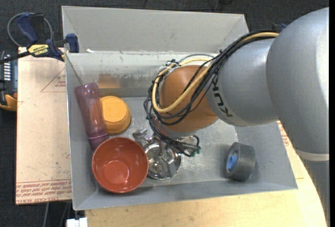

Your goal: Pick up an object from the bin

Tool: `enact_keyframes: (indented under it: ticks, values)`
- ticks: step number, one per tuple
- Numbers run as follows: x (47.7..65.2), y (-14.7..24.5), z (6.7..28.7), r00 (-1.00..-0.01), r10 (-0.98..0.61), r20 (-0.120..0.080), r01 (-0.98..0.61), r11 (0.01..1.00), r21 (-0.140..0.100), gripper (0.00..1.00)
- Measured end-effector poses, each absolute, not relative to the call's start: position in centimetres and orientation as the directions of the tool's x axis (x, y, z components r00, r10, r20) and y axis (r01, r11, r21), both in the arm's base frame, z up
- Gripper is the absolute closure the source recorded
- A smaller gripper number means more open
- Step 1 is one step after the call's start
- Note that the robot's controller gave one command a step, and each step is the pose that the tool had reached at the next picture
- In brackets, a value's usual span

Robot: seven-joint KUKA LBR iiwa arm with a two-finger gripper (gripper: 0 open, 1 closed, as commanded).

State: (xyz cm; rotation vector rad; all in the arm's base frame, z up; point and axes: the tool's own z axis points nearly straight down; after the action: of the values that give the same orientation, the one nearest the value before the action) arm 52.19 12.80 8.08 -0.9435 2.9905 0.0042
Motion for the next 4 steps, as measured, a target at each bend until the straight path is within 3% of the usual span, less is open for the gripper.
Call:
enact_keyframes:
  ticks: [1,2,3,4]
  values:
    - [52.4,13.7,7.8,-0.803,-0.595,0.0,-0.595,0.803,0.003,0.0]
    - [56.0,13.5,7.0,-0.631,-0.776,-0.004,-0.776,0.631,0.004,1.0]
    - [56.0,13.5,7.0,-0.631,-0.776,-0.004,-0.776,0.631,0.004,1.0]
    - [58.4,13.7,18.5,-0.65,-0.76,-0.004,-0.76,0.65,0.006,1.0]
